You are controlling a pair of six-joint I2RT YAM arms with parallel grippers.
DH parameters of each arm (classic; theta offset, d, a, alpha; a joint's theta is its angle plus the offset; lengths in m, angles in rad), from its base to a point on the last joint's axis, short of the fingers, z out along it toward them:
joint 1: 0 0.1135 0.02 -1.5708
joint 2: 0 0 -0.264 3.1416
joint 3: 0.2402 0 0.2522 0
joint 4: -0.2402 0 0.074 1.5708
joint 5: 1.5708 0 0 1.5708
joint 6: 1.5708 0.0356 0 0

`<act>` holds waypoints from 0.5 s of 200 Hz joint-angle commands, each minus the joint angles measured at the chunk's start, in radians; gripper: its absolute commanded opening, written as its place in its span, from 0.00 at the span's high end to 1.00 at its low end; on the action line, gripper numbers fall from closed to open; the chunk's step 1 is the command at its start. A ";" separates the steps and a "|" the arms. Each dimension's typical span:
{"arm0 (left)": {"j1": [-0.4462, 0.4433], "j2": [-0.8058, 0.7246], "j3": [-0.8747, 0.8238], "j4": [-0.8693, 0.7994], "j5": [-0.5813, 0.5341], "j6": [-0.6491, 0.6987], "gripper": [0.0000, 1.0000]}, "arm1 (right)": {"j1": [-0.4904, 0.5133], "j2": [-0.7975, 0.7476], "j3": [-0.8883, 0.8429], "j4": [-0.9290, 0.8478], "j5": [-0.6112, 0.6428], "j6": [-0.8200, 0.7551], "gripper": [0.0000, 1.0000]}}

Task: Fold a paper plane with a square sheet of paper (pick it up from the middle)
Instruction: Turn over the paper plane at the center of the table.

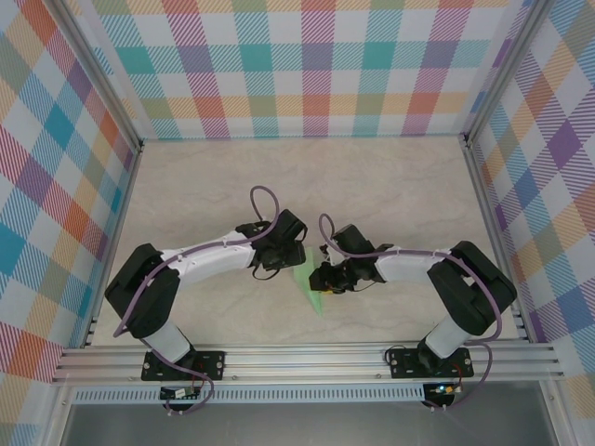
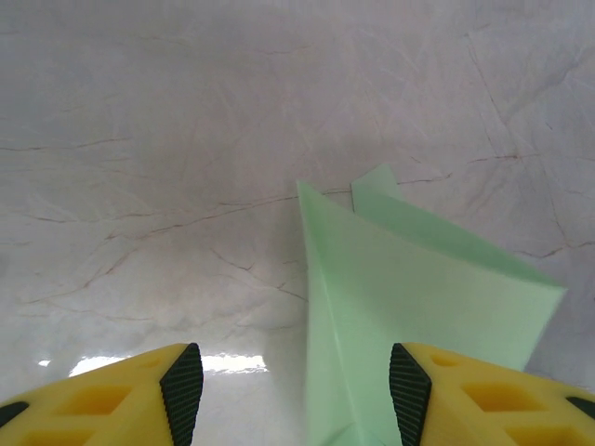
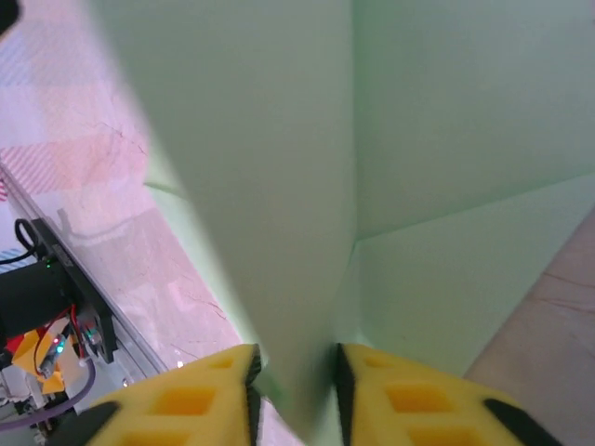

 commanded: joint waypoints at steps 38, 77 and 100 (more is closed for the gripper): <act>-0.001 -0.151 -0.065 -0.077 -0.174 -0.082 0.43 | 0.133 0.073 0.217 -0.348 0.348 -0.062 0.90; 0.000 -0.282 -0.138 -0.104 -0.272 -0.134 0.42 | 0.155 0.088 0.364 -0.544 0.594 -0.048 0.92; 0.002 -0.350 -0.171 -0.122 -0.303 -0.146 0.41 | 0.148 0.128 0.458 -0.627 0.698 -0.050 0.90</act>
